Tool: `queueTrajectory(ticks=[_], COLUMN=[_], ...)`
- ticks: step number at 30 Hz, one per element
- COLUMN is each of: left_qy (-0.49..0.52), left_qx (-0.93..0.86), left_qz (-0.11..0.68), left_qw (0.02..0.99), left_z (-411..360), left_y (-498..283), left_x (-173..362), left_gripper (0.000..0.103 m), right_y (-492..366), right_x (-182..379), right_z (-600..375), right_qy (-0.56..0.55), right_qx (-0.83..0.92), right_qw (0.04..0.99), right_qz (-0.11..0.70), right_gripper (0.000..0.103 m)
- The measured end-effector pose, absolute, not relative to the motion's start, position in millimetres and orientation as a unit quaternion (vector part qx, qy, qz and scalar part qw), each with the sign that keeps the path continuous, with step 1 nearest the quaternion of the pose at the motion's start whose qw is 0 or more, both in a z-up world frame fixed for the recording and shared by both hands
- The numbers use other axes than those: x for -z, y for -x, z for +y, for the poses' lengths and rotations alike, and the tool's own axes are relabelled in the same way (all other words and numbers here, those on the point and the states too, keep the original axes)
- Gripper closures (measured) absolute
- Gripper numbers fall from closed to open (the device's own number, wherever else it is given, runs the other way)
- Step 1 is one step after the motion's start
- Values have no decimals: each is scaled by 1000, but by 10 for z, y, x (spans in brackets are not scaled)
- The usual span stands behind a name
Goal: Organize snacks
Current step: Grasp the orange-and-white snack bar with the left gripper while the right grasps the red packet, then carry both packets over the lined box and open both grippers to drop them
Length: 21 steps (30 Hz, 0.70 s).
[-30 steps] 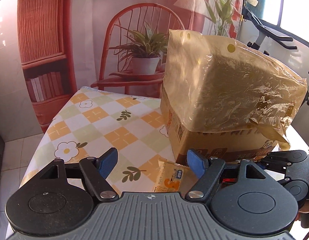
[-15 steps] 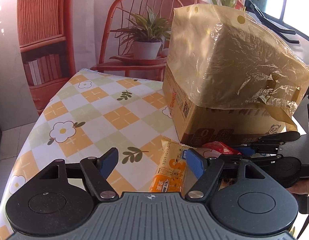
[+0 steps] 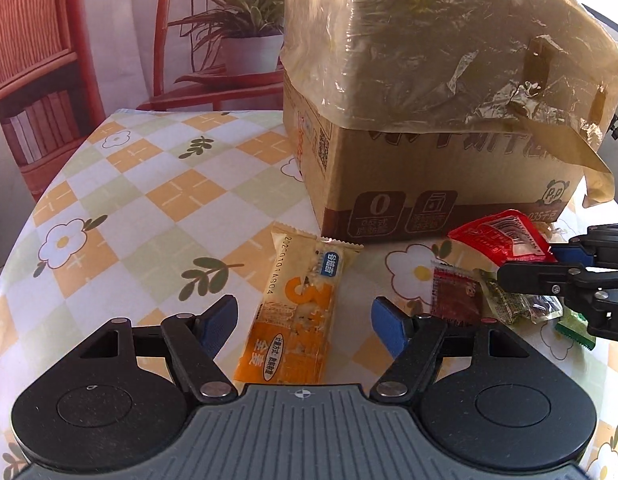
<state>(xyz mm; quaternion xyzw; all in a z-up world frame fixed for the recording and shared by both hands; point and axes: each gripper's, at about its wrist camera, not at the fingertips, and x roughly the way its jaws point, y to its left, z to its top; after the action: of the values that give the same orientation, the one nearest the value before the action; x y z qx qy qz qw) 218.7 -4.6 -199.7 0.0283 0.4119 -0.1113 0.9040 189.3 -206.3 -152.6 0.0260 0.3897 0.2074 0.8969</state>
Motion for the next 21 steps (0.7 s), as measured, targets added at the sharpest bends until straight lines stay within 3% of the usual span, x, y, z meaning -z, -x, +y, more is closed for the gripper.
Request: queueTrajectory(ticks=[1, 2, 3, 14, 21], left_qy=[-31, -36, -37, -4, -17], left_qx=[106, 92, 89, 71, 60], left_qz=[415, 418, 415, 359, 261], left_qw=[903, 903, 905, 931, 963], left_z=[-53, -59, -55, 124, 94], left_y=[-2197, -2194, -2181, -1794, -1619], left_x=[2025, 2051, 2053, 1567, 927], left_gripper=[41, 58, 63, 65, 65], right_y=[-1872, -1852, -1831, -1663, -1543], right_x=[1510, 1502, 1491, 1320, 848], right_z=[-2063, -2081, -2091, -2119, -2058], right_qy=[-27, -29, -30, -7, 48], right_qx=[-206, -205, -203, -218, -241], right_qw=[898, 899, 900, 918, 939], right_qz=[388, 386, 384, 332, 242], right_gripper=[82, 82, 82, 82, 82])
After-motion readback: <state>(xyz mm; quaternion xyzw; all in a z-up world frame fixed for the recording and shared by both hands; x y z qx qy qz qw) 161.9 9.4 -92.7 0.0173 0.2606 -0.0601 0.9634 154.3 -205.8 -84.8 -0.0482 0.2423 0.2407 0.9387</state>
